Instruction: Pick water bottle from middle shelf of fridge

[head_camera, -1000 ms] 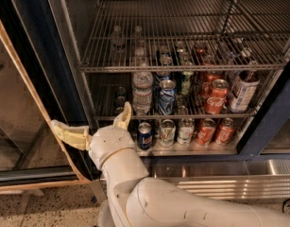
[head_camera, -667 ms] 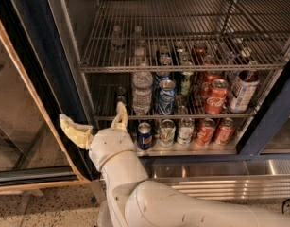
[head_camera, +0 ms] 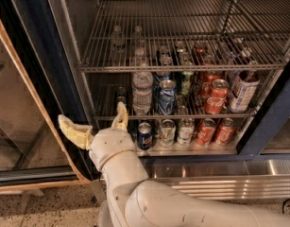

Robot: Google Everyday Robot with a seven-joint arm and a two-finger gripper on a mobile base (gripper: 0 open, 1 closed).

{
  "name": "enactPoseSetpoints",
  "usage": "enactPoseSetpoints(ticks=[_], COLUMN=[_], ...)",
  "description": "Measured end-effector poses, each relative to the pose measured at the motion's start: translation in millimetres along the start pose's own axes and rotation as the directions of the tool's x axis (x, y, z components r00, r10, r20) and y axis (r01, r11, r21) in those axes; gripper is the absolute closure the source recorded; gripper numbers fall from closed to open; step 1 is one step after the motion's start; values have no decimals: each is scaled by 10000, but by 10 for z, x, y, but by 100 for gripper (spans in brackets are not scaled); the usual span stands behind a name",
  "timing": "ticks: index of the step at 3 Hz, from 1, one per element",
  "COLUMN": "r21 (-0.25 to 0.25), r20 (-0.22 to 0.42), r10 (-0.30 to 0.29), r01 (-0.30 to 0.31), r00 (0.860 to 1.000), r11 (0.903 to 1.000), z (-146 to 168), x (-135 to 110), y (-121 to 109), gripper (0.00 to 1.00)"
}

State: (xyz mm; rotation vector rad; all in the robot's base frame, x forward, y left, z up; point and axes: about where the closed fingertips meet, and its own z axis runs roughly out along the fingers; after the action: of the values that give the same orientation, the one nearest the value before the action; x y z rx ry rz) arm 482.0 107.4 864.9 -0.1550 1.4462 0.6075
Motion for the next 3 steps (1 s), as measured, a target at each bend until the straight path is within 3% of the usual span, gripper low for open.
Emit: enactPoseSetpoints(ticks=[1, 2, 3], r21=[39, 564, 906], r20=[-74, -107, -201], r10=[-76, -41, -161], r01=[77, 47, 179], r00=[9999, 9999, 9997], r11=[10000, 9984, 9957], z=[2, 6, 57], x=[-9, -45, -104], y=[-11, -183, -344], gripper=[2, 19, 22])
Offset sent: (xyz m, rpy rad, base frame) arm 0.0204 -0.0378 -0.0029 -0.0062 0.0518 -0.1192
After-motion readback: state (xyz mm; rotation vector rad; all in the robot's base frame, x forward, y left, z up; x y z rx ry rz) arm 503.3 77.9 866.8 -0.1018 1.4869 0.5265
